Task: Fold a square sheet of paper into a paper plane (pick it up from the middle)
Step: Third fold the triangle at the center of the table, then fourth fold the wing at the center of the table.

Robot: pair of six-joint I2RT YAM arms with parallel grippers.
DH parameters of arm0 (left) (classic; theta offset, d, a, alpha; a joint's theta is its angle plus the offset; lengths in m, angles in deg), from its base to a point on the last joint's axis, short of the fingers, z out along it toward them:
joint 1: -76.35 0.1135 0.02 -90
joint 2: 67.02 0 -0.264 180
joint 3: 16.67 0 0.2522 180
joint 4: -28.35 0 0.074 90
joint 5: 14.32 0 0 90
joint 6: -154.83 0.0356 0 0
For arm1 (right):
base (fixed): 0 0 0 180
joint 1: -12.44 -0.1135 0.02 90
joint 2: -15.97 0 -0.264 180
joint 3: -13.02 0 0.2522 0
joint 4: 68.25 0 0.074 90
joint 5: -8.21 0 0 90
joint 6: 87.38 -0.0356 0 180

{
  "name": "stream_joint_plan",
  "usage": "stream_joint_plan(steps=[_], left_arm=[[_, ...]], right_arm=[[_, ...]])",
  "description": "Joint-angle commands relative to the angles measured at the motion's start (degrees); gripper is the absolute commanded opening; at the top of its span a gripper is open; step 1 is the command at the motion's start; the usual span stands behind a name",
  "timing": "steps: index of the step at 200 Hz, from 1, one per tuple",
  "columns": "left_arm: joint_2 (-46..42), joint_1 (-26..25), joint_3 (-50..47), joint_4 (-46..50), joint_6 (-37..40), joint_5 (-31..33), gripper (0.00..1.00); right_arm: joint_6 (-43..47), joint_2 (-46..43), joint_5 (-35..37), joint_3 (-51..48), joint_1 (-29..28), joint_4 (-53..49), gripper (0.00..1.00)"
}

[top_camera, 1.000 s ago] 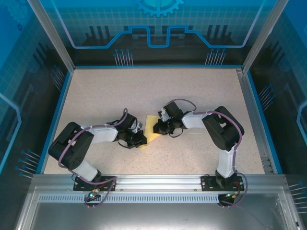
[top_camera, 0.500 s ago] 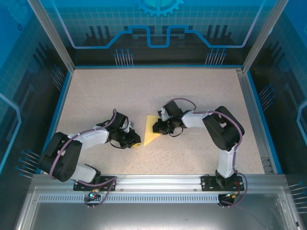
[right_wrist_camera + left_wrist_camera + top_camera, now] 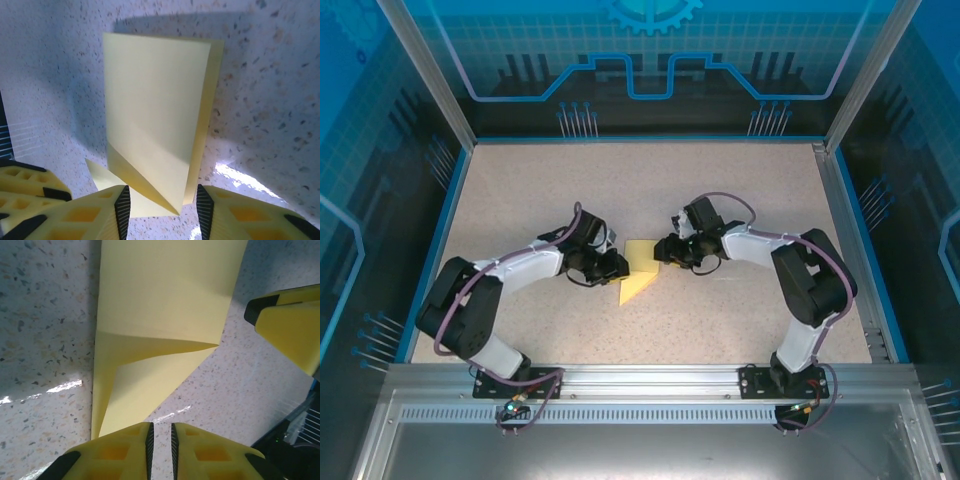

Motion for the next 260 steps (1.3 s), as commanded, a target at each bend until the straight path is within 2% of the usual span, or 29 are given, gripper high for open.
stream_joint_plan(steps=[1,29,87,126,165,200,231,260], left_arm=[[1.5,-0.7,1.5,2.4,1.5,2.2,0.19],[2.3,-0.8,1.5,2.9,1.8,3.7,0.19],[4.4,-1.0,2.1,2.5,1.5,4.7,0.18],[3.9,-1.9,2.9,2.6,1.9,6.5,0.21],[0.3,-5.6,2.7,4.9,3.0,12.7,0.35],[-5.0,-10.7,0.5,6.9,3.1,22.2,0.49],[-7.1,-15.9,-0.3,8.4,3.3,29.2,0.53],[-5.4,-19.4,0.7,9.8,3.0,34.5,0.54]], right_arm=[[-0.8,1.7,-3.3,-0.8,-0.7,1.3,0.43],[-0.3,3.1,-5.5,-0.1,-1.8,2.4,0.47],[0.0,4.6,-7.0,1.2,-3.0,2.8,0.47],[1.5,4.5,-8.9,2.4,-4.2,3.0,0.41],[2.2,4.8,-8.4,3.5,-4.4,1.6,0.28],[2.3,4.8,-8.6,4.6,-4.6,0.7,0.25],[2.4,4.8,-8.6,5.3,-4.7,-0.4,0.26],[2.4,4.6,-8.4,5.7,-4.6,-0.9,0.26]])
